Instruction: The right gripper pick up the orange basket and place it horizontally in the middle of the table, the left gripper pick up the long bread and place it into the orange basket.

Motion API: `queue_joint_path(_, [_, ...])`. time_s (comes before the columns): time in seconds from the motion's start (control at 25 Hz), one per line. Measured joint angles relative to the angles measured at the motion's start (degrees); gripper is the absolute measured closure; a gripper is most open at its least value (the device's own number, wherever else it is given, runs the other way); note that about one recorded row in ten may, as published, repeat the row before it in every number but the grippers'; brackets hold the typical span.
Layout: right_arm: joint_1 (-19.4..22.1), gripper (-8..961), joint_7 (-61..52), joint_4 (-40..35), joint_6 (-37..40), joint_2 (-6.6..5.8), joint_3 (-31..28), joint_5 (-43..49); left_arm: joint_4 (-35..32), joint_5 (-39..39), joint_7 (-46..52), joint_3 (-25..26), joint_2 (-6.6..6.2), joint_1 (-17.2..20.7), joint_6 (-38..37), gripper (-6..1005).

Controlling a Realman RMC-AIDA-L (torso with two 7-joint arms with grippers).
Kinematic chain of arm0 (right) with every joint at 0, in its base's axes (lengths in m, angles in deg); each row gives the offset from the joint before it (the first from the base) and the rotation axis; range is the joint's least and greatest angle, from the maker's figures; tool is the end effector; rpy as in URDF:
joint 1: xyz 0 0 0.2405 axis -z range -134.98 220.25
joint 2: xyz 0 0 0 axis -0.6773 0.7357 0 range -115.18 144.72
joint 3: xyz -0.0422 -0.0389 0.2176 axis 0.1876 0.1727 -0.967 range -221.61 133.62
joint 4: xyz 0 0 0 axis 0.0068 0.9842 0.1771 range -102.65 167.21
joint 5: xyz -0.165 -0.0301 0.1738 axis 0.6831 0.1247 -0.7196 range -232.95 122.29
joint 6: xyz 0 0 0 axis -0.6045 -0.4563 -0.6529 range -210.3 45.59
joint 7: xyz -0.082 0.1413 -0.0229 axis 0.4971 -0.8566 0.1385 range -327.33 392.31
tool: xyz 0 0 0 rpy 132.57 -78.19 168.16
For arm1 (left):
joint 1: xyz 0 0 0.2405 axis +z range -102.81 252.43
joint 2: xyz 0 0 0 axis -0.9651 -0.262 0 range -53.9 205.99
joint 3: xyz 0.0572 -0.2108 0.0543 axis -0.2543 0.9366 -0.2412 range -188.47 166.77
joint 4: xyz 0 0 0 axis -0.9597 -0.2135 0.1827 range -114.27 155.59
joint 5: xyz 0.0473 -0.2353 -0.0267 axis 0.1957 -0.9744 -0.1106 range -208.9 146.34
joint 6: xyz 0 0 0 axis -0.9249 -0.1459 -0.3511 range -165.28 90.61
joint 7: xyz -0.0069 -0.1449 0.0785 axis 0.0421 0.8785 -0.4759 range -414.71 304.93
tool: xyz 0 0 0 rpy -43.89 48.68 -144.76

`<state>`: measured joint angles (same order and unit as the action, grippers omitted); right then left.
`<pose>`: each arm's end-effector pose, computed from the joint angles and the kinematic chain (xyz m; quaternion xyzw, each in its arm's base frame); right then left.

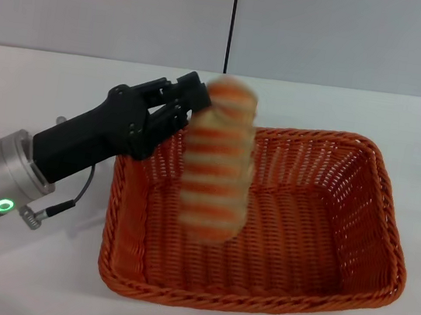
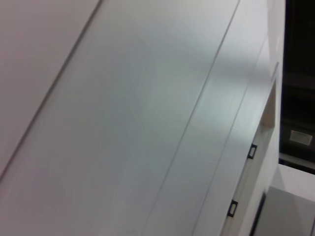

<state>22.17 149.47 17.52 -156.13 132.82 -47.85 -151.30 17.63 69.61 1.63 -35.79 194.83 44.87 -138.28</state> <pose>0.4036 0.3120 0.0937 -0.5279 0.4204 0.4741 0.5656 -0.2283 0.2884 -0.0440 -0.8085 -0.2423 -0.5195 0.1333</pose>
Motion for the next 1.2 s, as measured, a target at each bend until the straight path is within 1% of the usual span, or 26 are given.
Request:
queue_joint_path(0.24, [0.08,235,0.00,0.64,-0.27,0.08,-0.01,0.12,0.03,-0.11,-0.04,0.33,-0.09,1.17,0.01,753])
queue_joint_path(0.36, [0.27,236,-0.02,0.83,-0.44,0.22,0.00,0.18,-0.18,-0.16,-0.11,1.42,-0.27,2.29,-0.60,601])
queue_joint_path(0.52, [0.46,236,-0.20,0.86,-0.53,0.27,-0.01,0.18,-0.52,-0.26,-1.96,4.53,-0.42,4.07,-1.98,420])
queue_joint_path(0.56, [0.60,236,-0.39,0.87,-0.68,0.32,-0.01,0.18,-0.54,-0.28,-3.89,7.56,-0.46,5.33,-3.16,377])
queue_joint_path(0.6, [0.60,236,-0.39,0.87,-0.68,0.32,-0.01,0.18,-0.54,-0.28,-3.89,7.56,-0.46,5.33,-3.16,334])
queue_joint_path(0.64, [0.67,236,-0.42,0.87,-0.91,0.35,-0.01,0.18,-0.43,-0.28,-5.15,9.79,-0.46,6.09,-3.78,291])
queue_joint_path(0.72, [0.88,236,-0.43,0.88,-1.49,0.37,-0.07,0.18,-0.06,-0.29,-7.94,14.91,-0.44,8.08,-4.94,231])
queue_joint_path(0.76, [1.22,236,-0.43,0.88,-2.35,0.40,-0.31,0.00,0.42,-0.28,-10.41,19.42,-0.35,9.73,-5.46,200])
queue_joint_path(0.8, [1.22,236,-0.43,0.88,-2.35,0.40,-0.31,0.00,0.42,-0.28,-10.41,19.42,-0.35,9.73,-5.46,170])
queue_joint_path(0.84, [1.39,236,-0.41,0.87,-2.77,0.44,-0.49,-0.12,1.25,-0.29,-12.60,22.58,-0.33,10.80,-5.69,140])
queue_joint_path(0.92, [1.72,236,-0.28,0.87,-3.34,0.53,-1.08,-0.46,3.52,-0.30,-16.93,28.85,-0.36,12.69,-5.88,140])
queue_joint_path(0.96, [1.91,235,-0.23,0.88,-3.47,0.59,-2.33,-0.89,6.27,-0.32,-21.84,35.57,-0.25,14.60,-5.80,140])
queue_joint_path(1.0, [1.91,235,-0.23,0.88,-3.47,0.59,-2.33,-0.89,6.27,-0.32,-21.84,35.57,-0.25,14.60,-5.80,140])
queue_joint_path(1.12, [1.93,235,-0.19,1.34,-3.48,0.72,-5.39,-1.53,8.74,-0.33,-26.83,41.76,-0.15,16.44,-5.28,140])
queue_joint_path(1.16, [1.96,235,-0.18,1.59,-3.54,0.72,-7.22,-1.74,8.89,-0.31,-27.24,42.69,-0.17,16.71,-5.12,140])
queue_joint_path(1.2, [1.96,235,-0.18,1.59,-3.54,0.72,-7.22,-1.74,8.89,-0.31,-27.24,42.69,-0.17,16.71,-5.12,140])
